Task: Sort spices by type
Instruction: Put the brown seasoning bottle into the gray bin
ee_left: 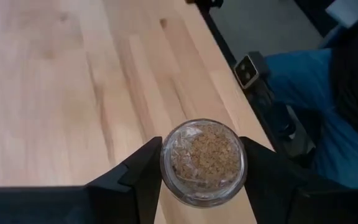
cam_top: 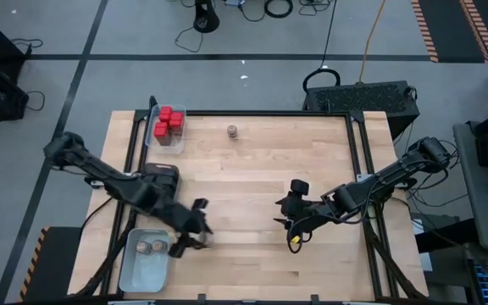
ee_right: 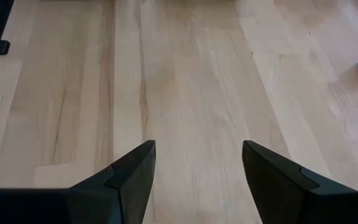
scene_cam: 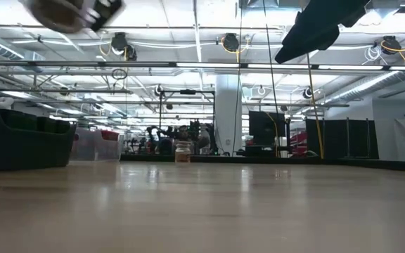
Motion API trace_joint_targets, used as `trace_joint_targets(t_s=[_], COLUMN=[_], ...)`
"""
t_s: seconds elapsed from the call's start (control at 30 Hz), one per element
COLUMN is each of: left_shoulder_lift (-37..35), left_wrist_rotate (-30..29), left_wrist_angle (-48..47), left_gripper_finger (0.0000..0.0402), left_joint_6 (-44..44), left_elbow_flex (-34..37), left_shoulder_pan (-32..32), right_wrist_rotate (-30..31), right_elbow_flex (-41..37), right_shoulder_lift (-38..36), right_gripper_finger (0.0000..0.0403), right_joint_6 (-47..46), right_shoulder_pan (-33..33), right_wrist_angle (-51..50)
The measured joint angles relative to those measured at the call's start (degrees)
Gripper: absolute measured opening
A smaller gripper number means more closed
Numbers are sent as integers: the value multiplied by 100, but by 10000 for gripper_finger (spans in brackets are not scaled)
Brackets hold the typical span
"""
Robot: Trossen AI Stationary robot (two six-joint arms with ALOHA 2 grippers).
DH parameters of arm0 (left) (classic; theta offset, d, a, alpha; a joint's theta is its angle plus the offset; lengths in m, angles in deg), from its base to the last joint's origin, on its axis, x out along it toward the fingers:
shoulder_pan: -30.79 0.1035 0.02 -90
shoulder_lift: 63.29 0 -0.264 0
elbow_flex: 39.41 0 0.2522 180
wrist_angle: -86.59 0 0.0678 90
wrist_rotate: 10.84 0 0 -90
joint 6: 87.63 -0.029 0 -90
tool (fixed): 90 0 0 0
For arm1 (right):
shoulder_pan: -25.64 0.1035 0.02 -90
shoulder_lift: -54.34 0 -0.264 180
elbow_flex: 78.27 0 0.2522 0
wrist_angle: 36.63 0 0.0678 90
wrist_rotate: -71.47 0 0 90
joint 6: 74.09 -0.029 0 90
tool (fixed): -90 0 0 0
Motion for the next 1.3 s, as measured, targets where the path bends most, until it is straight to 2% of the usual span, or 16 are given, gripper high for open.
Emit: trace_joint_targets(t_s=[0.2,0.37,0.57,0.73,0.97,1.3], left_shoulder_lift=[-719,-769,-675,-427,109,928], left_wrist_rotate=[-1385,-2383,-3213,-3802,-3837,-3657], left_wrist_angle=[-1346,-2291,-2409,-2434,-2411,-2233], left_gripper_finger=[188,188,188,188,188,188], left_joint_6=[1613,3489,5260,6006,6318,6323], left_elbow_flex=[0,8,181,296,306,308], left_shoulder_pan=[-1217,-2412,-3640,-4369,-4834,-4921], right_wrist_rotate=[0,1,4,1,-11,-22], right_elbow_flex=[0,0,0,0,0,0], right_shoulder_lift=[0,0,0,0,0,0], right_gripper_finger=[222,222,222,222,222,222], right_joint_6=[17,19,20,20,-159,-432], right_shoulder_pan=[-25,-35,-112,-217,-347,-520], right_wrist_angle=[154,261,337,349,351,382])
